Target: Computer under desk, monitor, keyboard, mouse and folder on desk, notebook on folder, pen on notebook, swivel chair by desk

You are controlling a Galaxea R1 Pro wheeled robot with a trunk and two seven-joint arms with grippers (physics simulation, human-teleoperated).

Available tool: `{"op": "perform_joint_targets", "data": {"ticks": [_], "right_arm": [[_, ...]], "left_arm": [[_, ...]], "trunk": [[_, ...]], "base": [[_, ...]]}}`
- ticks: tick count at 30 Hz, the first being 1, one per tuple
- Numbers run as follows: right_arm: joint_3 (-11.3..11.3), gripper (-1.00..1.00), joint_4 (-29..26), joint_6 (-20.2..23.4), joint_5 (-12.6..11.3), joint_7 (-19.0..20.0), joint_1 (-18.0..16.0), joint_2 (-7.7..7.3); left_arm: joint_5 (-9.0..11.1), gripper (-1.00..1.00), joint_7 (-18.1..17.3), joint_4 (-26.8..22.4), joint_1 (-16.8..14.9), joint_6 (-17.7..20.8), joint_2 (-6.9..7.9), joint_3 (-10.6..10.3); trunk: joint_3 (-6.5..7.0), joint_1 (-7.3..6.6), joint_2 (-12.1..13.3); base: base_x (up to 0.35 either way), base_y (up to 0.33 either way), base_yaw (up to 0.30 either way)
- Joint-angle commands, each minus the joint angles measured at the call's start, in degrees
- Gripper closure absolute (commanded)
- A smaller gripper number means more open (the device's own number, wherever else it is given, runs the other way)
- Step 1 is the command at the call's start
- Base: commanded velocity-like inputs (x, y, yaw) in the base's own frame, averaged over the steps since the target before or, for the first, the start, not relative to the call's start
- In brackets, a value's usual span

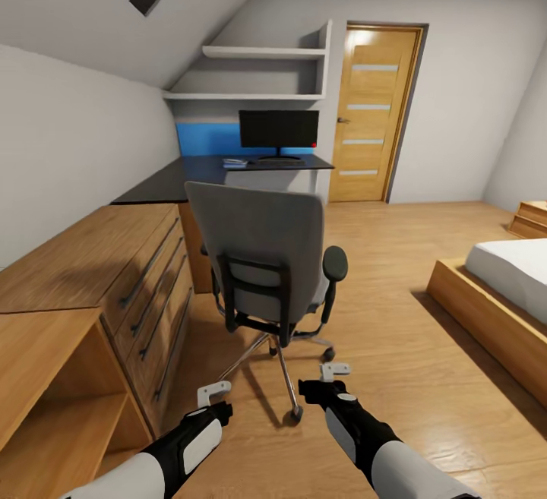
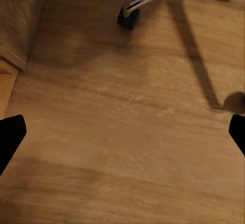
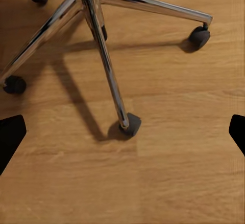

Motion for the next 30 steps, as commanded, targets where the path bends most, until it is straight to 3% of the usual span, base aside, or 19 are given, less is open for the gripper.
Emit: {"op": "perform_joint_targets", "data": {"ticks": [1, 9, 30], "right_arm": [[0.5, -1.0, -0.1, 0.3, -0.5, -0.5, 0.0, -0.03], [0.5, -1.0, -0.1, 0.2, -0.5, -0.4, 0.0, 0.02], [0.5, -1.0, -0.1, 0.1, -0.4, -0.4, 0.0, 0.02]], "left_arm": [[0.1, -1.0, 0.4, -0.1, -0.1, 0.2, 0.03, -0.4], [0.1, -1.0, 0.4, -0.1, 0.0, 0.2, 0.03, -0.4], [0.1, -1.0, 0.4, -0.1, 0.0, 0.2, 0.03, -0.4]], "trunk": [[-0.25, 0.22, -0.4], [-1.83, 1.97, -3.6], [-5.61, 6.58, -12.1]], "base": [[0.0, 0.0, 0.17], [0.0, 0.0, 0.142], [0.0, 0.0, 0.002]]}}
